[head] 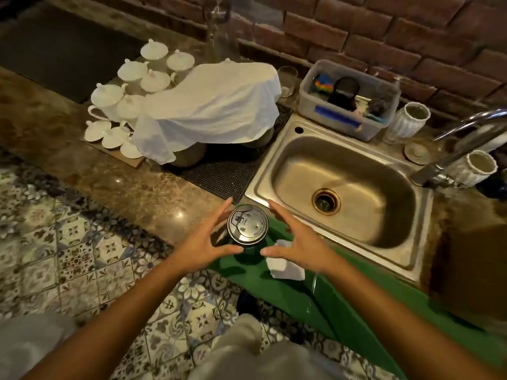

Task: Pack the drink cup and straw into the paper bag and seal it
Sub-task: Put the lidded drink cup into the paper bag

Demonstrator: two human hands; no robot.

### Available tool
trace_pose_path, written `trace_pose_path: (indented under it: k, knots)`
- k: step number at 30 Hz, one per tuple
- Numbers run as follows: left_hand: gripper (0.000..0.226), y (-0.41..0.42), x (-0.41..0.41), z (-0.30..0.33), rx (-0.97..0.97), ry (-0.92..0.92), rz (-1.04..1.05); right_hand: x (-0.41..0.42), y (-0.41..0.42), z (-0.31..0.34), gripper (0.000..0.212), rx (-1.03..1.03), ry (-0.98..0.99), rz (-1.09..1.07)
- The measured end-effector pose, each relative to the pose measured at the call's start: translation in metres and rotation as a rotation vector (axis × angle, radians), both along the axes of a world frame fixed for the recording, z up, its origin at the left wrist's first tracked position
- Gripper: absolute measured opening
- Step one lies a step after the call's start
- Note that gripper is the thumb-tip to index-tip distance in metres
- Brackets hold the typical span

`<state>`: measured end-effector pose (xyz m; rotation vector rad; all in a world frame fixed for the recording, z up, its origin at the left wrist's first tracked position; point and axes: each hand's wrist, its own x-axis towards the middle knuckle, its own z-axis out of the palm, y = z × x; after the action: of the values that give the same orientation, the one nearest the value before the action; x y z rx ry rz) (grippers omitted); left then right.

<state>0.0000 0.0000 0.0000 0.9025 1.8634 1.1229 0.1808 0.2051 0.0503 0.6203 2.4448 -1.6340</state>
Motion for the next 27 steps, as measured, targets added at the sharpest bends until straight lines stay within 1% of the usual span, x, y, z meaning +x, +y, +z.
trace_pose_path:
  k: [1, 3, 4, 6, 10, 15, 18, 24, 27]
  knots:
    - [0.106, 0.003, -0.001, 0.001, 0.018, 0.011, -0.026, -0.003, -0.002, -0.002, 0.11, 0.005, 0.002, 0.002]
    - [0.096, 0.006, -0.003, 0.001, 0.002, -0.032, -0.02, -0.007, -0.006, -0.006, 0.11, 0.021, -0.041, -0.024]
    - [0.093, 0.006, -0.005, 0.001, -0.004, -0.075, -0.011, -0.007, -0.008, -0.009, 0.108, 0.007, -0.062, -0.039]
    - [0.09, 0.008, -0.008, 0.002, -0.016, -0.091, -0.01, -0.009, -0.011, -0.013, 0.103, 0.021, -0.066, -0.066]
    - [0.094, 0.01, -0.014, 0.004, -0.069, -0.117, -0.063, -0.011, -0.013, -0.015, 0.096, 0.061, -0.029, -0.074]
    - [0.097, 0.014, -0.019, 0.003, -0.078, -0.188, -0.095, -0.017, -0.018, -0.023, 0.102, 0.042, -0.053, -0.127]
    - [0.09, 0.016, -0.021, 0.008, -0.063, -0.195, -0.083, -0.024, -0.019, -0.022, 0.104, 0.004, -0.033, -0.144]
    - [0.074, 0.026, -0.018, 0.033, 0.053, -0.175, -0.036, -0.029, -0.016, 0.0, 0.093, -0.025, 0.071, -0.179]
    - [0.074, 0.034, -0.012, 0.055, 0.129, -0.169, -0.022, -0.021, -0.014, 0.019, 0.092, -0.055, 0.139, -0.229]
